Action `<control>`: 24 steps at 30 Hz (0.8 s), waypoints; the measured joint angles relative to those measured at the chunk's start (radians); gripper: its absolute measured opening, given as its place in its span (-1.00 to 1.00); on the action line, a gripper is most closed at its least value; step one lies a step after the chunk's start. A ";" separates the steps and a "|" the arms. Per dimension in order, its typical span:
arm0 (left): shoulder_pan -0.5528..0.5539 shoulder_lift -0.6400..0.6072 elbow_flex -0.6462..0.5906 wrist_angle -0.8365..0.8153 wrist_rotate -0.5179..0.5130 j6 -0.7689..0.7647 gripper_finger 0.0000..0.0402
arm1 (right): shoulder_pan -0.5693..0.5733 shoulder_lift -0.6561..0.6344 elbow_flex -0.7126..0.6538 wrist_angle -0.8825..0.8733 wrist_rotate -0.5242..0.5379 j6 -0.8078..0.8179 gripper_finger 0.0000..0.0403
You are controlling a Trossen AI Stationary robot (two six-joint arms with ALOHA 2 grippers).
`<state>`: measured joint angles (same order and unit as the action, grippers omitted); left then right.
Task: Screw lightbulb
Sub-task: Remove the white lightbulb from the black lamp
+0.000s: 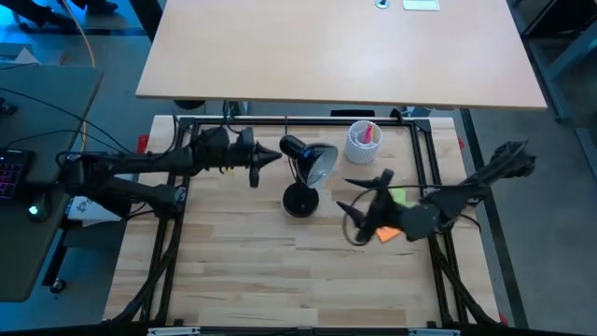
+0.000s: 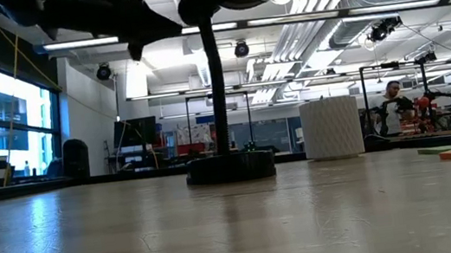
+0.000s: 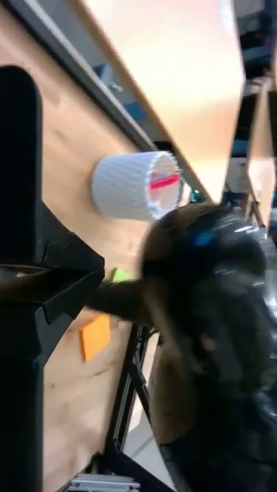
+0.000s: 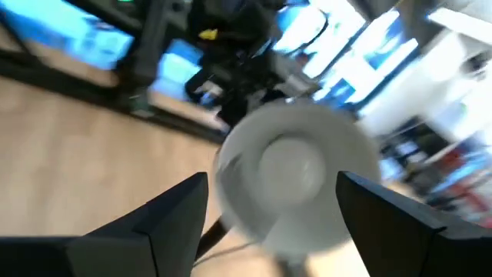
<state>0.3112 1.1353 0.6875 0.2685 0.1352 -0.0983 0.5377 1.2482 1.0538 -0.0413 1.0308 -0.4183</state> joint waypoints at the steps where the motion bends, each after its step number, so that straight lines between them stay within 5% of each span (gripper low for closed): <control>1: -0.021 -0.007 -0.012 -0.001 -0.024 -0.017 -1.00 | 0.007 -0.029 0.000 -0.096 -0.023 0.095 0.41; 6: -0.122 -0.016 -0.089 0.127 -0.119 -0.083 -1.00 | -0.049 -0.128 -0.104 -0.307 -0.161 0.463 0.41; 14: -0.108 0.085 -0.084 0.337 -0.163 -0.127 -1.00 | -0.325 -0.135 -0.367 0.202 -0.184 0.543 0.41; 19: -0.046 0.116 -0.049 0.334 -0.156 -0.134 -1.00 | -0.485 -0.129 -0.384 0.255 -0.184 0.675 0.41; 24: 0.007 0.116 -0.030 0.337 -0.097 -0.136 -1.00 | -0.557 -0.129 -0.384 0.422 -0.461 0.580 0.41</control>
<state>0.3187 1.2510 0.6573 0.6057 0.0386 -0.2343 -0.0195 1.1191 0.6701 0.3806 0.5702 0.1616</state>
